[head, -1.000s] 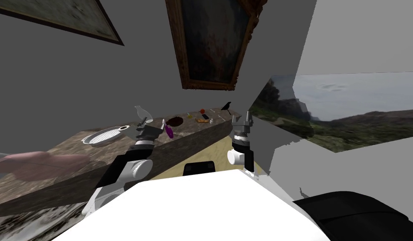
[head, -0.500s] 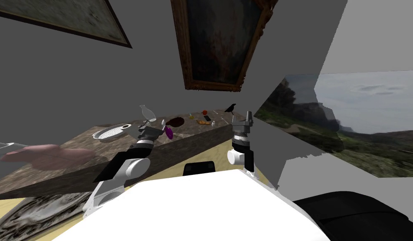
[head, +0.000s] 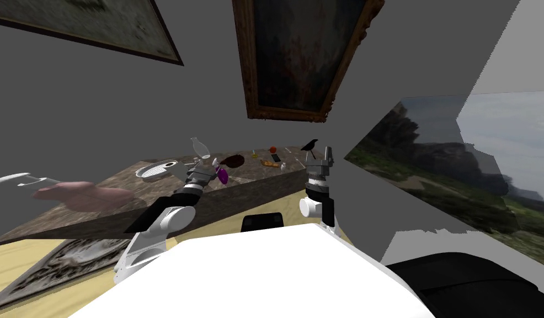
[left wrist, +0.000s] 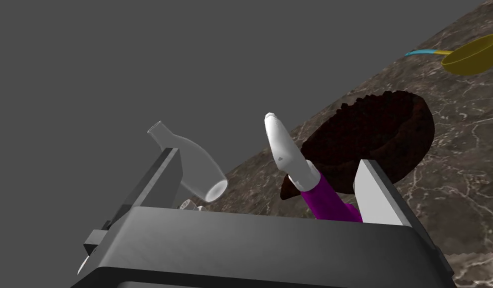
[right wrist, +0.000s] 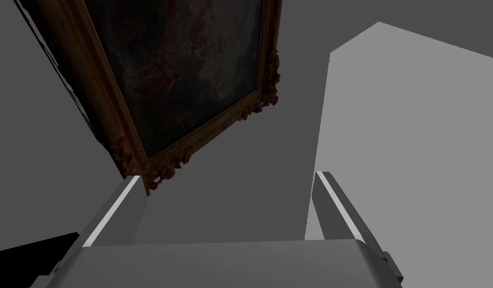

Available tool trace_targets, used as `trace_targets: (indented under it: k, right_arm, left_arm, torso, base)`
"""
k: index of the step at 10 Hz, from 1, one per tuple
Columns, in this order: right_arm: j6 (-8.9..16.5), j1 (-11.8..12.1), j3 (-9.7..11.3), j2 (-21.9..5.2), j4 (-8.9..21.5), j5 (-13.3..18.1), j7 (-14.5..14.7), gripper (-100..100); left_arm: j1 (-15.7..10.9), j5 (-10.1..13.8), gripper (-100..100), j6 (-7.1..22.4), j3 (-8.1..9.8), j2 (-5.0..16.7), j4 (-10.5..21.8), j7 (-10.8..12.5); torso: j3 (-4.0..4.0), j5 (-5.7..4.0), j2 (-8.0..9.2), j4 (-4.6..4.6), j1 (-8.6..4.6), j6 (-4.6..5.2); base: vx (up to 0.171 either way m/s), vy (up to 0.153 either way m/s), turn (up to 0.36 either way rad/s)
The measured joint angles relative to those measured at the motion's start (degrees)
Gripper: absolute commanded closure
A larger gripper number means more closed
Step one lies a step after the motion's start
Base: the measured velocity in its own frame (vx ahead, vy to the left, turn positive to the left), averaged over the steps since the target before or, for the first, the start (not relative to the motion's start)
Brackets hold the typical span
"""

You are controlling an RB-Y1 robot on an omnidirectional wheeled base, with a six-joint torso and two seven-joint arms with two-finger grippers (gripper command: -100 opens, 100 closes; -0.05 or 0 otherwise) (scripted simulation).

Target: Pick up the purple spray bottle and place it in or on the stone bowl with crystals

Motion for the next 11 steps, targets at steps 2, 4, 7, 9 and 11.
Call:
trace_targets:
  k: [2, 4, 7, 9, 11]
  right_arm:
    - [0.00, 0.00, 0.00, 0.00, 0.00, 0.00, 0.00, 0]
    - [0.00, 0.00, 0.00, 0.00, 0.00, 0.00, 0.00, 0]
    - [0.00, -0.01, 0.00, -0.01, 0.00, 0.00, 0.00, 0]
    - [0.00, 0.00, 0.00, -0.01, 0.00, 0.00, 0.00, 0]
    - [0.00, -0.01, 0.00, -0.01, 0.00, 0.00, 0.00, 0]
  left_arm:
    - [-1.06, 1.89, -100, 2.77, 0.96, -0.11, 1.04, 1.00]
    - [-2.96, 4.73, -100, 6.71, 2.69, -0.35, 2.76, 2.51]
    - [-4.58, 7.98, -100, 10.82, 4.12, -0.49, 5.00, 3.74]
    - [-5.74, 10.10, -100, 14.03, 5.14, -1.46, 6.43, 4.53]
    - [-7.17, 12.17, -100, 17.23, 6.45, -2.50, 7.92, 5.38]
  torso:
    - [0.00, 0.01, 0.00, 0.00, 0.09, 0.00]
    - [-0.07, 0.00, -0.12, -0.03, 0.05, 0.01]
    - [0.04, 0.03, 0.08, 0.01, 0.18, 0.02]
    - [0.00, 0.03, 0.01, 0.00, 0.17, 0.01]
    - [-0.03, 0.02, -0.05, -0.01, 0.14, 0.03]
  base:
    - [0.071, -0.079, 0.226]
    - [0.094, -0.099, 0.272]
    - [0.037, -0.064, 0.130]
    - [0.061, -0.064, 0.257]
    - [0.062, -0.072, 0.200]
